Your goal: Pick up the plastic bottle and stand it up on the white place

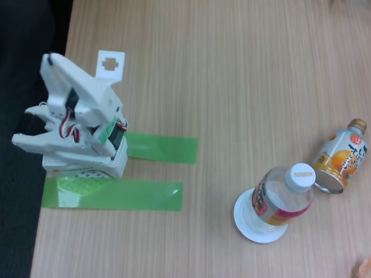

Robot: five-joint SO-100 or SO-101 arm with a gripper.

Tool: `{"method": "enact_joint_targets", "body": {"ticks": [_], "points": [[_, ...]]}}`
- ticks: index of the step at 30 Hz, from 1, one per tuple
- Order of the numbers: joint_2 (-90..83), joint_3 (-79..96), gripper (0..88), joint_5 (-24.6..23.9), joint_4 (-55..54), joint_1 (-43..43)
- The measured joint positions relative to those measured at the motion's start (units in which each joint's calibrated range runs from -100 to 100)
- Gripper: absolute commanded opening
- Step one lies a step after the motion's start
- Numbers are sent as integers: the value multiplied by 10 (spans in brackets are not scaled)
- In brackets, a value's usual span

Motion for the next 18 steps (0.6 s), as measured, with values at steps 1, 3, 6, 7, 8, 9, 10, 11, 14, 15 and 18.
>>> {"method": "enact_joint_targets", "body": {"ticks": [1,3,6,7,8,9,10,11,14,15,18], "points": [[0,0,10,0,-11,0],[0,0,10,0,-31,0],[-1,0,10,0,-71,0],[-1,0,10,0,-84,0],[-1,0,10,0,-95,0],[-1,0,10,0,-106,0],[-1,0,10,0,-113,0],[-1,0,10,-1,-117,0],[-1,0,10,-1,-119,0],[-1,0,10,-1,-121,0],[-1,0,10,-1,-121,0]]}}
